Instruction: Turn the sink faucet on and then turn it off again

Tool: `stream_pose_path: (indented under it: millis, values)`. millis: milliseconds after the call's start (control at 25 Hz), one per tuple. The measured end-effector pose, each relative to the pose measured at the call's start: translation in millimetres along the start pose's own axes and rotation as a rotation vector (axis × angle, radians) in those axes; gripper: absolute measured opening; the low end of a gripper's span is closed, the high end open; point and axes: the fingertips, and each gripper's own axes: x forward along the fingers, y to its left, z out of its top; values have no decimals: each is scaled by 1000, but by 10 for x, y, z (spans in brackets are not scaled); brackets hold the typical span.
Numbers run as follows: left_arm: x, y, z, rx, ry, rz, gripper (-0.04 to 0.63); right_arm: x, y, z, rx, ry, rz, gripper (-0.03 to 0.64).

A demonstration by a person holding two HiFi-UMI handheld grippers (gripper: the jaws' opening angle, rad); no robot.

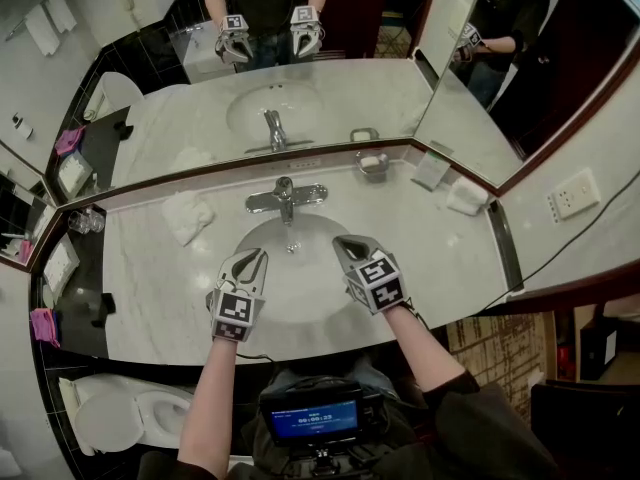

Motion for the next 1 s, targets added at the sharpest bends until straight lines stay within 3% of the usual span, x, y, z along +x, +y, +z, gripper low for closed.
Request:
stream_pose_path:
  millis: [160,520,600,1000]
  values:
    - [318,64,-126,117,49,-8,111,99,-41,5,-4,10,4,21]
    - [979,320,-135,404,83,1,169,536,-101,-68,-4,40,10,21]
    - [1114,381,-175,455,95,3,216,614,-86,-50,8,40,14,21]
    - [1772,674,-385,681,155,-13,220,830,-208,-85,43,32,-1,21]
